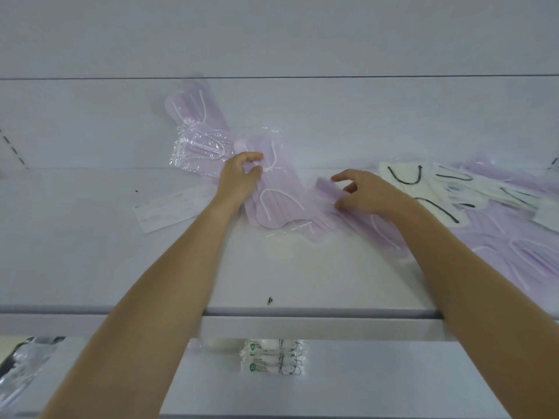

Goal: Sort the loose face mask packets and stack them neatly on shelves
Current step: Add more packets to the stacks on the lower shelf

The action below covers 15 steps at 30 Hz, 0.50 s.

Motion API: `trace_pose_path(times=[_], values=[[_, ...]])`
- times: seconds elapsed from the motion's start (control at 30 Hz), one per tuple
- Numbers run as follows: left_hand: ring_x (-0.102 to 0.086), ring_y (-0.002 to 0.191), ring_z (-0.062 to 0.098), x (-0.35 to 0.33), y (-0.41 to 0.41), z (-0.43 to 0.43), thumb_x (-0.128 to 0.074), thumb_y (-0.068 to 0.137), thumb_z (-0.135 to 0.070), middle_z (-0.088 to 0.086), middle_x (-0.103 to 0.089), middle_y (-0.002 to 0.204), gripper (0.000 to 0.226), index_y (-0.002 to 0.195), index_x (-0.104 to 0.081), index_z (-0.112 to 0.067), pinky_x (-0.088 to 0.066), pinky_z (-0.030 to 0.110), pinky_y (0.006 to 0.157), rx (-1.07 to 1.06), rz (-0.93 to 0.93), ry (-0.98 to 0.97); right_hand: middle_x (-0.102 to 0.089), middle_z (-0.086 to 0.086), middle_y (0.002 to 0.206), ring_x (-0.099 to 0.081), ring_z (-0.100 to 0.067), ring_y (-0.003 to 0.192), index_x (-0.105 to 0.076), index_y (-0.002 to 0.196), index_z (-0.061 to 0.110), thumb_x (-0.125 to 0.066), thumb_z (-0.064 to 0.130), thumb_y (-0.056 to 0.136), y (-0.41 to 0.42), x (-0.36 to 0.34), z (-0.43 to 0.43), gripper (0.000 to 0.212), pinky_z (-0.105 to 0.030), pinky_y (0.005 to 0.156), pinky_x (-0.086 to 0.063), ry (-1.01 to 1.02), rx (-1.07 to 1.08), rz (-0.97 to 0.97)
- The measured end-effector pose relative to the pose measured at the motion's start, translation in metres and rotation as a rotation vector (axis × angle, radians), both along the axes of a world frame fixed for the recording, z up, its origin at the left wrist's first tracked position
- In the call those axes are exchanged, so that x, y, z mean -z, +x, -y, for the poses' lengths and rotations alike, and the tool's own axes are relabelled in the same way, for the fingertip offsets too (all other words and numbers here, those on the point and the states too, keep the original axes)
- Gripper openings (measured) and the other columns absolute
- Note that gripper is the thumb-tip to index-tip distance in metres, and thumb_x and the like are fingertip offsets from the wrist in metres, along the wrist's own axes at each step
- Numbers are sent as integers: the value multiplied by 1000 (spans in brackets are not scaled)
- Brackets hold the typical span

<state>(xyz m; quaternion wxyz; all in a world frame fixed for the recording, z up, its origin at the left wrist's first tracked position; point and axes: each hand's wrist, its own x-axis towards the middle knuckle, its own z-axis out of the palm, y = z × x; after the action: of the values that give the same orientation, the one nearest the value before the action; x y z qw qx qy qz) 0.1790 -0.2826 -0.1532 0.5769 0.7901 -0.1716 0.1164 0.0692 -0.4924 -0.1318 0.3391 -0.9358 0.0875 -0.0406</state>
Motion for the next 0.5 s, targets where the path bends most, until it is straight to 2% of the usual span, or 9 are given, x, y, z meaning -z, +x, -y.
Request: trace_pose_path(times=[0.07, 0.13, 0.17, 0.23, 0.3, 0.33, 0.37, 0.4, 0.5], values=[[-53, 97, 3, -1, 0, -1, -51, 89, 0, 2, -59, 125, 29, 113, -64, -11, -39, -1, 70, -12, -14, -45, -59, -5, 105, -52, -15, 86, -50, 130, 20, -60, 8, 83, 3, -2, 4, 49, -21, 73, -37, 47, 114, 170], [-54, 89, 1, -2, -1, -2, -50, 89, 1, 2, -59, 124, 29, 112, -64, -11, -41, 4, 72, -26, -32, -95, -59, 5, 87, -54, -11, 71, -51, 127, 20, -57, 7, 84, 4, -7, 8, 45, -17, 60, -40, 185, 234, 342], [-54, 90, 1, -2, -2, -2, -50, 89, 0, 1, -60, 123, 28, 111, -64, -12, -42, 6, 75, -26, -34, -103, -57, 8, 82, -55, -7, 67, -51, 126, 22, -58, 8, 84, 3, -10, 10, 44, -14, 55, -41, 305, 284, 405], [-55, 92, -2, -6, -6, -1, -52, 91, -3, 0, -62, 119, 24, 110, -65, -12, -40, 2, 76, 7, -22, -97, -59, 6, 83, -59, -6, 67, -51, 123, 24, -61, 13, 84, 2, -16, 11, 41, -17, 56, -47, 638, 332, 472], [-55, 86, -14, -12, -15, 4, -56, 93, -13, -6, -63, 113, 19, 109, -66, -15, -39, -2, 72, 98, -28, -112, -62, 4, 83, -61, -8, 67, -54, 115, 19, -60, 11, 86, 3, -21, 5, 31, -20, 55, -50, 938, 270, 459], [-54, 85, -20, -14, -21, 8, -57, 93, -19, -10, -63, 110, 18, 108, -66, -18, -39, -3, 72, 163, -41, -109, -63, 3, 80, -59, -10, 68, -57, 110, 16, -57, 8, 85, 5, -21, 1, 25, -20, 56, -50, 1018, 207, 430], [-53, 84, -24, -17, -26, 12, -57, 93, -25, -17, -63, 107, 16, 107, -66, -23, -39, -2, 73, 232, -52, -87, -63, 1, 81, -57, -13, 71, -59, 107, 13, -55, 5, 82, 6, -20, -5, 26, -22, 61, -50, 1057, 148, 391], [-52, 85, -26, -18, -31, 16, -57, 93, -30, -23, -62, 104, 14, 105, -65, -28, -40, -2, 73, 294, -62, -54, -63, -4, 91, -57, -17, 78, -57, 111, 11, -53, 2, 80, 8, -17, -12, 33, -26, 68, -50, 1067, 103, 349], [-57, 90, -19, -15, -38, 23, -61, 90, -31, -25, -64, 98, 9, 99, -63, -33, -43, 3, 77, 388, -66, -17, -46, -10, 125, -53, -23, 106, -33, 141, 14, -57, -3, 84, 12, -3, -28, 64, -35, 92, -48, 901, 71, 303]])
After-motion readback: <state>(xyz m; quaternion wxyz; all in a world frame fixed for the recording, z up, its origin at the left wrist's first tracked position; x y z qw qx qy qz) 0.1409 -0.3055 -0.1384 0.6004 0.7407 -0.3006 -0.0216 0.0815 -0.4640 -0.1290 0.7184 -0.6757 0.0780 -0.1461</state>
